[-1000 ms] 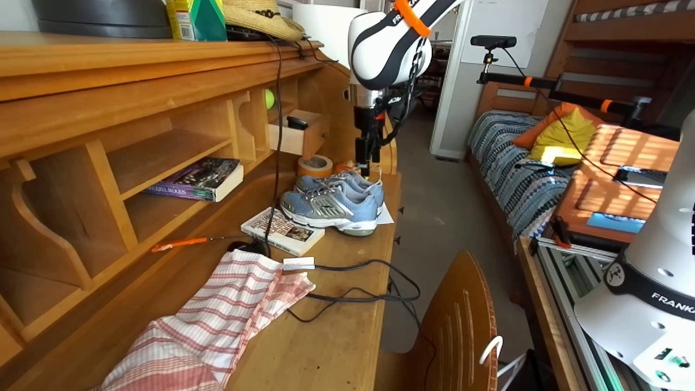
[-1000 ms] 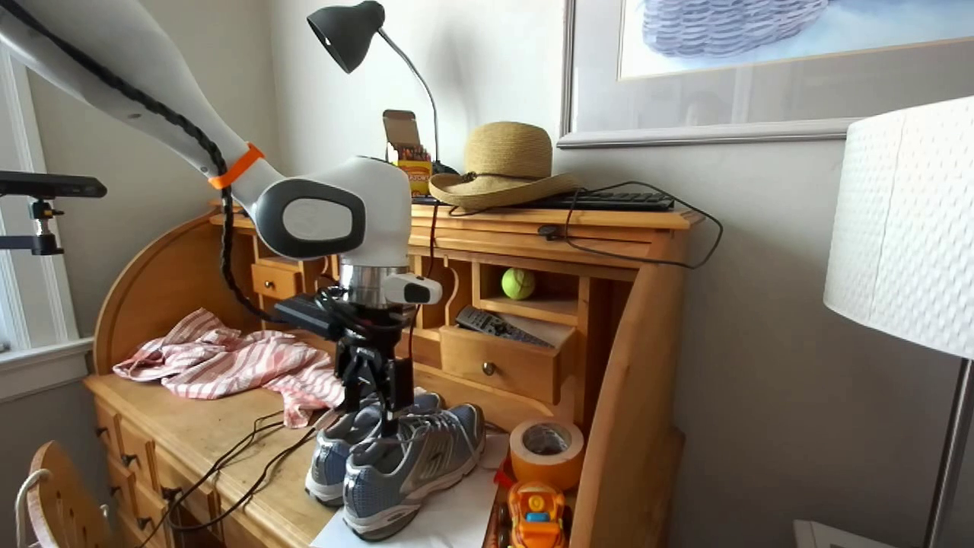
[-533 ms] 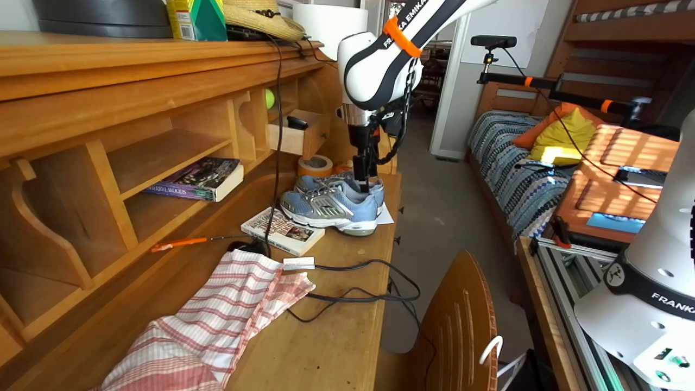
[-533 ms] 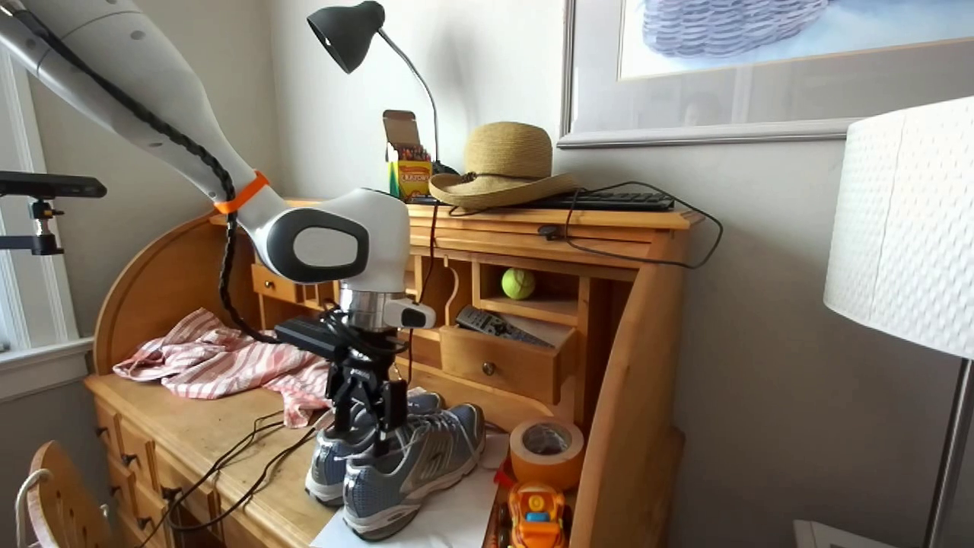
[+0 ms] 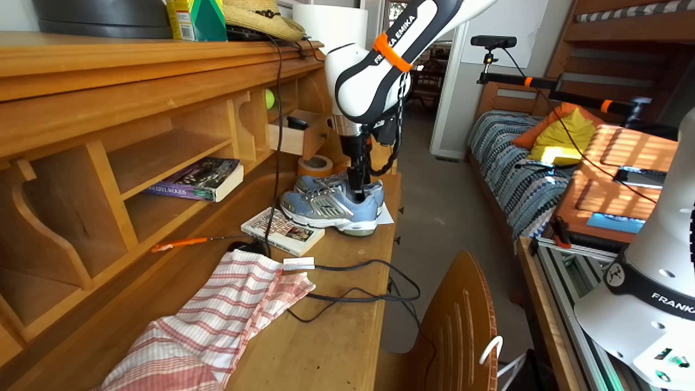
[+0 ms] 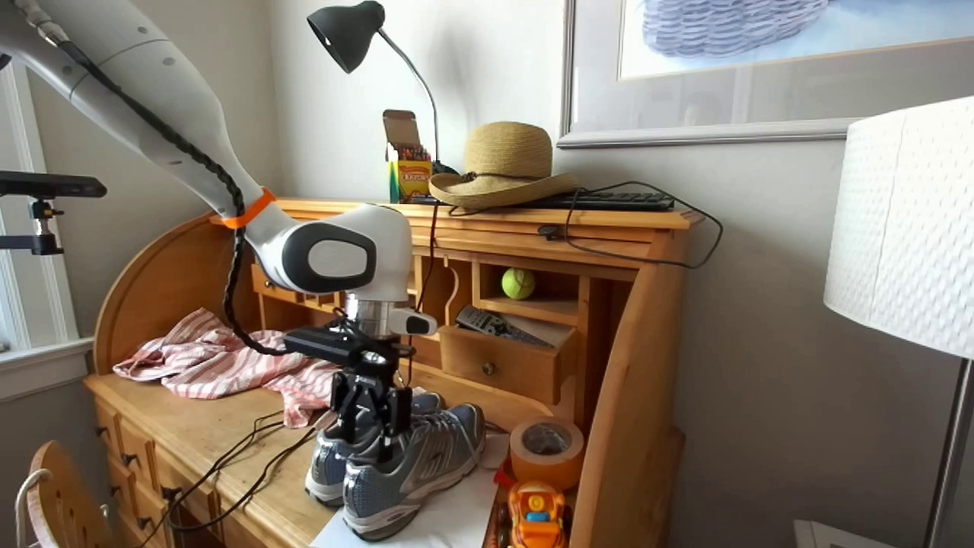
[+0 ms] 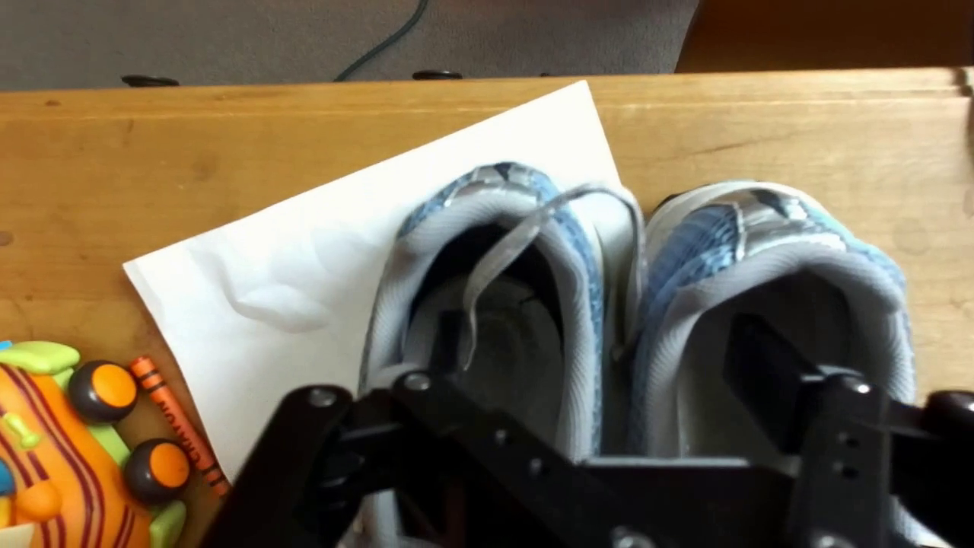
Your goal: Put the shoes on the top cabinet
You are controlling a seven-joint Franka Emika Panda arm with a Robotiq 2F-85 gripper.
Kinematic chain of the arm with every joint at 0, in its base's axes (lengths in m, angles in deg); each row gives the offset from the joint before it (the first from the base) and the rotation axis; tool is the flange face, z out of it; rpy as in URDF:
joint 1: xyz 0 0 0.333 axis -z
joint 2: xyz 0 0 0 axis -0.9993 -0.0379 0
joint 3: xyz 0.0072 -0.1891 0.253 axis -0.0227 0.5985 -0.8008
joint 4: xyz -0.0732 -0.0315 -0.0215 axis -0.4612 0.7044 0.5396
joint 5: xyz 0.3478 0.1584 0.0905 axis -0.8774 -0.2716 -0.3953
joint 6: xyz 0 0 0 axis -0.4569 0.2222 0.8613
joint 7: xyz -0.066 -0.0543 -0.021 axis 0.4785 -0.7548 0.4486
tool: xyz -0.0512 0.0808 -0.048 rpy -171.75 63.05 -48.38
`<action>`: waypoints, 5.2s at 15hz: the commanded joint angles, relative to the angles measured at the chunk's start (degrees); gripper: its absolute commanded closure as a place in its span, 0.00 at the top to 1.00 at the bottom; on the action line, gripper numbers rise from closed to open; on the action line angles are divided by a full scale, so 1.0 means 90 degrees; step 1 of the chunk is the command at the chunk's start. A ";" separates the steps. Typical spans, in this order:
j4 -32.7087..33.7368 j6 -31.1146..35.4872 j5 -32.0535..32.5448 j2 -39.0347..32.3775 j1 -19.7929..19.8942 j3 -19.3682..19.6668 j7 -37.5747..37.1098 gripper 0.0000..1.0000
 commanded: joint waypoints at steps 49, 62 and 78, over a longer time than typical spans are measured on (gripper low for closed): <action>-0.1388 -0.2954 -0.1417 0.6272 -0.2052 -0.0220 0.2391 0.15; 0.0776 -0.2054 -0.1353 0.5013 -0.2663 -0.1457 0.2019 0.04; 0.3059 -0.2179 -0.1465 0.2937 -0.2525 -0.1975 0.0486 0.04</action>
